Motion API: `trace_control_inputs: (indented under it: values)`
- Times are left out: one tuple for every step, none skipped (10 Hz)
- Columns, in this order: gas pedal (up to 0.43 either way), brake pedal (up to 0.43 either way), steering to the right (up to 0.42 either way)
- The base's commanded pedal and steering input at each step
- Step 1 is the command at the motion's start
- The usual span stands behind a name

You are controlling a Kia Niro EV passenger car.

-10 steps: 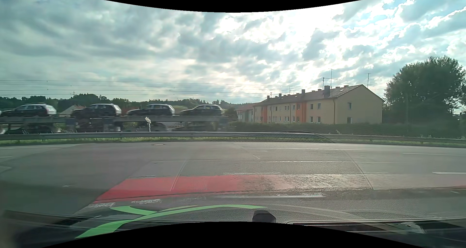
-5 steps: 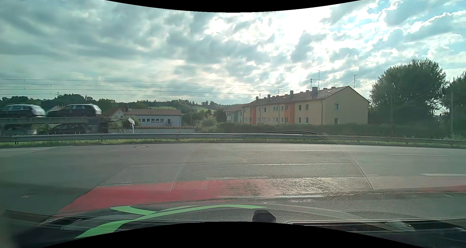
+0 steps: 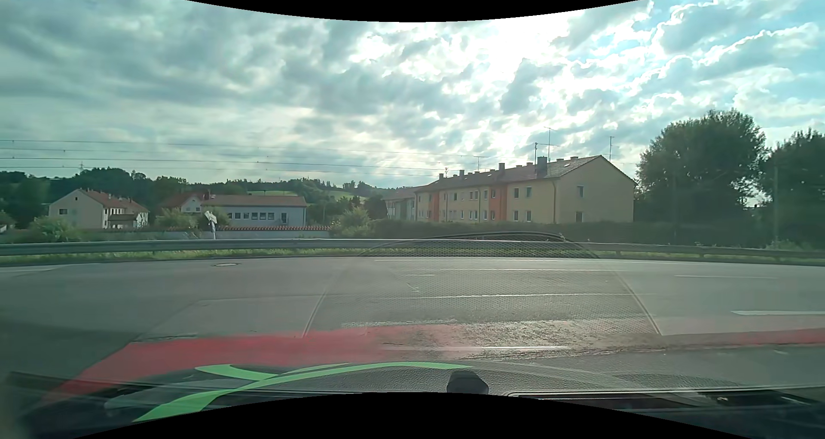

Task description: Follow the waypoints while adhering to traffic rules and regulations

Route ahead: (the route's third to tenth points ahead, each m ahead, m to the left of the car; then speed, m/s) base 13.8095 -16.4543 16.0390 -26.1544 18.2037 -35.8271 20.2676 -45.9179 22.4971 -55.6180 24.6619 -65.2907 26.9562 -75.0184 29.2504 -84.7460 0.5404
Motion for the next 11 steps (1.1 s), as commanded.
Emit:
trace_control_inputs:
  values:
    - [0.0,0.0,0.595]
    - [0.008,0.0,0.606]
    - [0.047,0.0,0.615]
    - [0.079,0.0,0.626]
    - [0.138,0.0,0.633]
    - [0.138,0.0,0.641]
    - [0.15,0.0,0.656]
    - [0.15,0.0,0.671]
    - [0.169,0.0,0.69]
    - [0.209,0.0,0.701]
    - [0.268,0.0,0.704]
